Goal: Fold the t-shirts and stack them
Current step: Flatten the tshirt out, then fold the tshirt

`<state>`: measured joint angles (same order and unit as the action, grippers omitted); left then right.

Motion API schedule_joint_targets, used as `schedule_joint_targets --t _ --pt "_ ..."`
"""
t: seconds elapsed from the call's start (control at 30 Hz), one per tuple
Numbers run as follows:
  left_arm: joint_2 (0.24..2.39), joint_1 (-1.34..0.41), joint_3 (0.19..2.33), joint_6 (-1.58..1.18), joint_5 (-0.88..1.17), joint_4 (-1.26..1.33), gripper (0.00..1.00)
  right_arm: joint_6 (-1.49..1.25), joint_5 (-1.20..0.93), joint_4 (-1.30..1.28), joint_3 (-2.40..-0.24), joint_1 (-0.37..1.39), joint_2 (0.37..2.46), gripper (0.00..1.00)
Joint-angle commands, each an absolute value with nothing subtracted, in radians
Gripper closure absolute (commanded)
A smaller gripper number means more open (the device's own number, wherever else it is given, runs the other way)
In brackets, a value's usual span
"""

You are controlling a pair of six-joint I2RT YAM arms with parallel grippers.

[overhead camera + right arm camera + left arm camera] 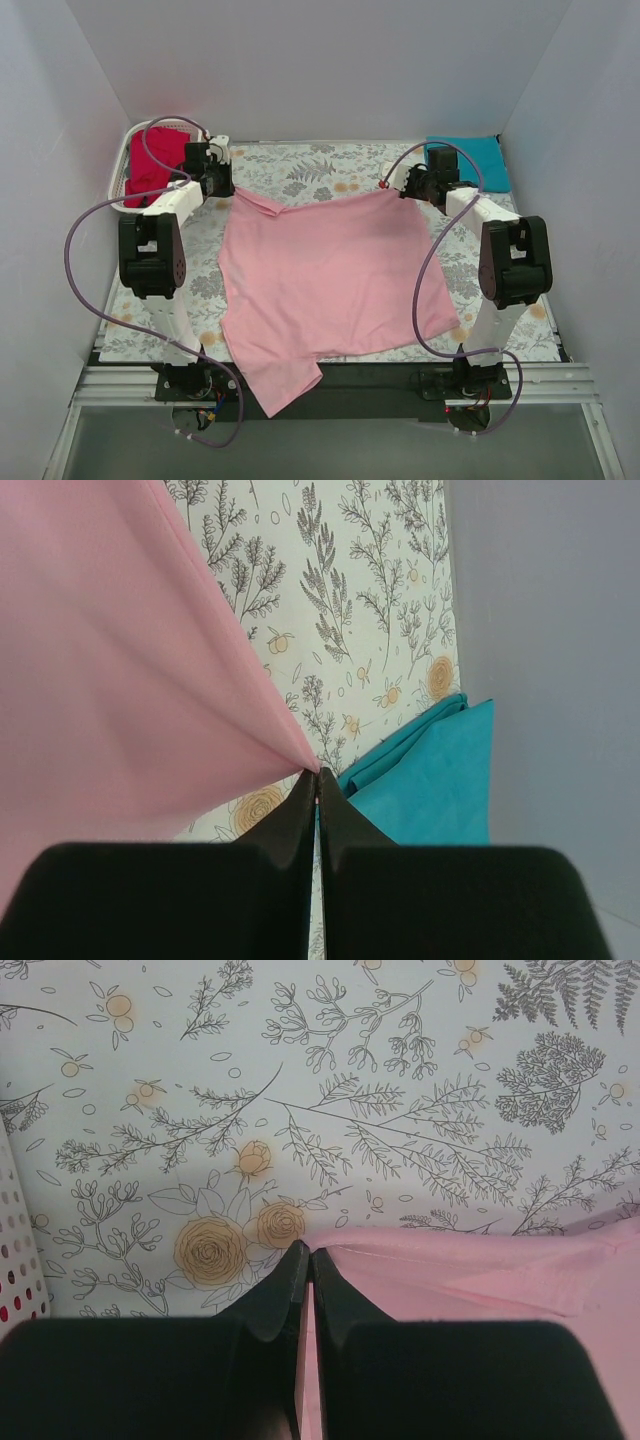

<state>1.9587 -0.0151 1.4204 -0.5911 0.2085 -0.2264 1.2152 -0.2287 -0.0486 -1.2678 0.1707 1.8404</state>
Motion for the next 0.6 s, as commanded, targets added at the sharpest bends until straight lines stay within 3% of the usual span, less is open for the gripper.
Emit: schedule_joint_targets --t 0.0,0.57 --pt "1.892 -0.008 1.428 -0.586 0.219 -0.218 1.0 1.229 -0.21 -0.009 -1.301 0.17 1.824 0.99" --pt "1.551 -0.012 1.227 -0.632 0.385 -0.58 1.0 1.4 -0.167 -0.147 -1.131 0.164 1.594 0.99"
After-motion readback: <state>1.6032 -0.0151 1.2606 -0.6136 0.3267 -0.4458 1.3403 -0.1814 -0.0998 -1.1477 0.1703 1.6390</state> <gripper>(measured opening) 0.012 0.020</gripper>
